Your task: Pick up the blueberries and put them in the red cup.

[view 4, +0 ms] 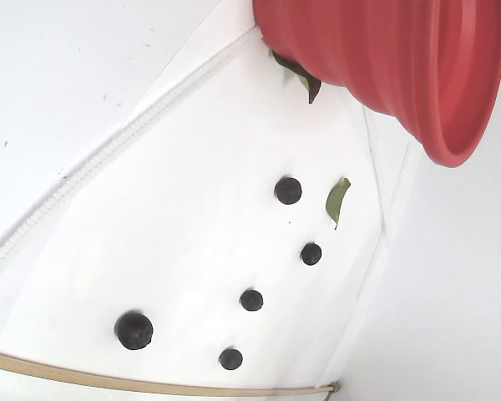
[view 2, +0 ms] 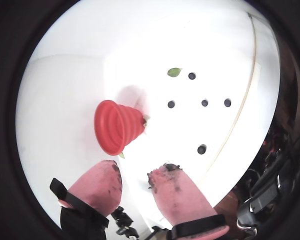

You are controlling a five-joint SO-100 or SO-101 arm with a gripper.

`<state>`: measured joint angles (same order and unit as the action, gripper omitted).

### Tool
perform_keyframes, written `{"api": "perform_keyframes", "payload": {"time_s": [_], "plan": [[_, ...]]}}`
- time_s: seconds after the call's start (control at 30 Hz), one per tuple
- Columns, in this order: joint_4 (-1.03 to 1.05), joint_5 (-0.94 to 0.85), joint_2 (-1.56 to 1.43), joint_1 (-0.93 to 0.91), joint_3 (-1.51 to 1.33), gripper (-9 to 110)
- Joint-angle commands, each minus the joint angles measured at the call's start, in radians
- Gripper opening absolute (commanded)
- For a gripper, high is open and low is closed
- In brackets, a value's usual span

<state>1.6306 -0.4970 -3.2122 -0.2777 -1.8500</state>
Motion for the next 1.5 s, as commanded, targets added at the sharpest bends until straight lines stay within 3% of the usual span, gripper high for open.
{"api": "perform_keyframes", "payload": {"time_s": [0.0, 0.57, 1.47], "plan": [[-0.044, -0.140, 0.009, -0.006, -0.035, 12], [-0.227, -0.589, 0.058, -0.014, -0.296, 15], [-0.644, -0.815, 0.250, 0.003, -0.578, 15]]}}
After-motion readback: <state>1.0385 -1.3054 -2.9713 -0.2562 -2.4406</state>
